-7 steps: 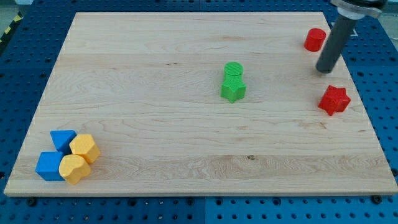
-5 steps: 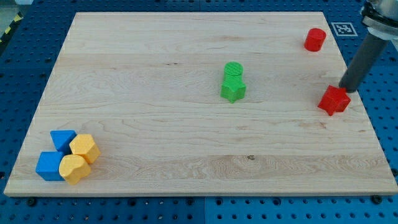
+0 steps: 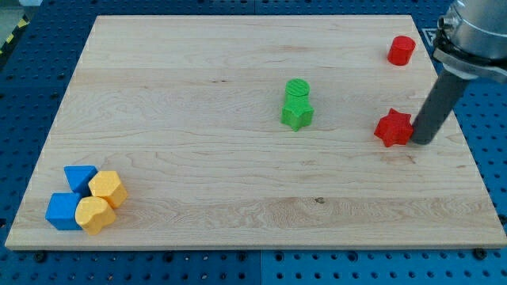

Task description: Push red star closer to green star

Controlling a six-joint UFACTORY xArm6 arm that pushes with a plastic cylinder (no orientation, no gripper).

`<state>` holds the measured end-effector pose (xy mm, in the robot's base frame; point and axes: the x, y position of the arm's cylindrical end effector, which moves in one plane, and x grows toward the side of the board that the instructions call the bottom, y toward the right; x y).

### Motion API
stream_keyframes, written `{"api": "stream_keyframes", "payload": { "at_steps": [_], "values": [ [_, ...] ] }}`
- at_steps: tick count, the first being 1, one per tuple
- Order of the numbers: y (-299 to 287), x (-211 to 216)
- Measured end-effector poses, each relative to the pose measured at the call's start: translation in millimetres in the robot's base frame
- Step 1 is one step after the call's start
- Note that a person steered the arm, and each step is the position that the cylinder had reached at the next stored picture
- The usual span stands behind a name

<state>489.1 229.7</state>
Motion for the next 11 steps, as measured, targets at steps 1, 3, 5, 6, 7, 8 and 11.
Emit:
{"api": "stream_keyframes", "payload": {
  "at_steps": [1, 3, 5, 6, 7, 8, 11],
  "values": [
    [0, 0],
    [-9, -38],
    [17, -11],
    [18, -9],
    [18, -9],
    [-8, -14],
    [-77, -58]
  ]
}}
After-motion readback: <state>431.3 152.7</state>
